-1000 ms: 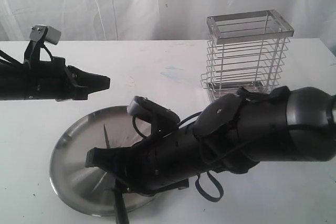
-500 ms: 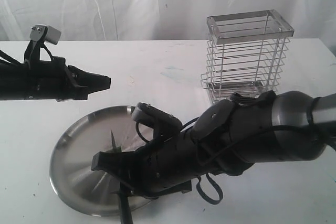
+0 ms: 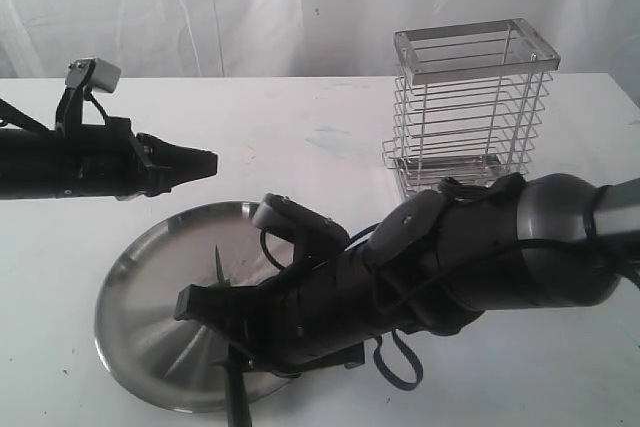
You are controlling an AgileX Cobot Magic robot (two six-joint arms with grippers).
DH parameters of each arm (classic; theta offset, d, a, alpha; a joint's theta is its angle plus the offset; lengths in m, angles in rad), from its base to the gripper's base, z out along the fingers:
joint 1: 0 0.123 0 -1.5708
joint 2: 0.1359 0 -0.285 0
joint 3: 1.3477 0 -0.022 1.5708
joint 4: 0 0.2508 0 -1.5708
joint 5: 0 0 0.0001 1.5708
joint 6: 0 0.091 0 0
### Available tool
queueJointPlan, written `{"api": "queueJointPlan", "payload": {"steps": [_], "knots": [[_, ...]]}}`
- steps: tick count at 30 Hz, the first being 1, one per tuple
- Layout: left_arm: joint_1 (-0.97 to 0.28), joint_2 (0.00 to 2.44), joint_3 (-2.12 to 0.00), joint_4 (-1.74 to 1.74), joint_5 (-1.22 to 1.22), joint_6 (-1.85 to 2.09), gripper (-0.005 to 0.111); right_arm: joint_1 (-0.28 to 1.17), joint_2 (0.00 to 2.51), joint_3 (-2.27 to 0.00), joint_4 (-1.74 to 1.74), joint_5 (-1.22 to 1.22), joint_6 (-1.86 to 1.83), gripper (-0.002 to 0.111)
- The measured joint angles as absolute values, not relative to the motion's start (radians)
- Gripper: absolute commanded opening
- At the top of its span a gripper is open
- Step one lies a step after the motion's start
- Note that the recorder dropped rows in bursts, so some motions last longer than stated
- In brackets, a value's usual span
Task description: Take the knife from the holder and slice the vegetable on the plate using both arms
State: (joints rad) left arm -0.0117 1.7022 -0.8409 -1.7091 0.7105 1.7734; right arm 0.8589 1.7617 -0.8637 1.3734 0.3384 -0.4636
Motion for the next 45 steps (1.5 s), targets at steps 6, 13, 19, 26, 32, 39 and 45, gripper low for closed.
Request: {"api": "queueJointPlan", "payload": {"steps": [6, 13, 19, 26, 32, 39, 45], "knots": [[-0.012, 1.704, -0.841, -1.722, 0.738, 1.773, 0.0, 0.859, 1.769, -0.864, 1.396, 0.337, -0.464, 0.0], [-0.012, 1.704, -0.841, -1.722, 0.738, 1.773, 0.0, 0.877, 1.775, -0.864, 1.4, 0.325, -0.482, 0.0], [-0.012, 1.704, -0.841, -1.722, 0.738, 1.773, 0.0, 0.877, 1.775, -0.864, 1.4, 0.315, -0.482, 0.0], [-0.012, 1.734, -0.841, -1.722, 0.798, 1.771, 0.0, 0.877, 1.806, -0.864, 1.407, 0.319, -0.484, 0.0], [-0.012, 1.819, -0.841, -1.722, 0.85, 1.766, 0.0, 0.877, 1.818, -0.864, 1.418, 0.321, -0.484, 0.0], [-0.012, 1.824, -0.841, -1.722, 0.891, 1.766, 0.0, 0.877, 1.818, -0.864, 1.425, 0.325, -0.519, 0.0], [-0.012, 1.824, -0.841, -1.722, 0.891, 1.766, 0.0, 0.877, 1.814, -0.864, 1.43, 0.328, -0.541, 0.0]]}}
